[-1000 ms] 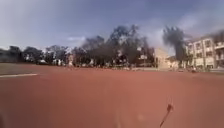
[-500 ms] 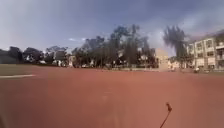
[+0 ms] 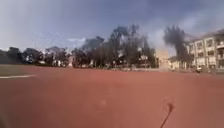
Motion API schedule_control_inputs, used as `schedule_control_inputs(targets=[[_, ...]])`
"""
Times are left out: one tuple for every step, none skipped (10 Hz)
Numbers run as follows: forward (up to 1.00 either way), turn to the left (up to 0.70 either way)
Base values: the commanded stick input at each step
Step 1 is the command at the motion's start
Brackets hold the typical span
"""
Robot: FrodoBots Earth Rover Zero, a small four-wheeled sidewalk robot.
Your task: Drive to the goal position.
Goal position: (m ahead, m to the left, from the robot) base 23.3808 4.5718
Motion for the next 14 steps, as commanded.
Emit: schedule_control_inputs(targets=[[0.7,0.0],[0.7,0.0],[0.7,0.0],[0.7,0.0],[0.7,0.0],[0.7,0.0],[0.7,0.0],[0.7,0.0],[0.7,0.0],[0.7,0.0],[0.7,0.0],[0.7,0.0],[0.7,0.0],[0.7,0.0]])
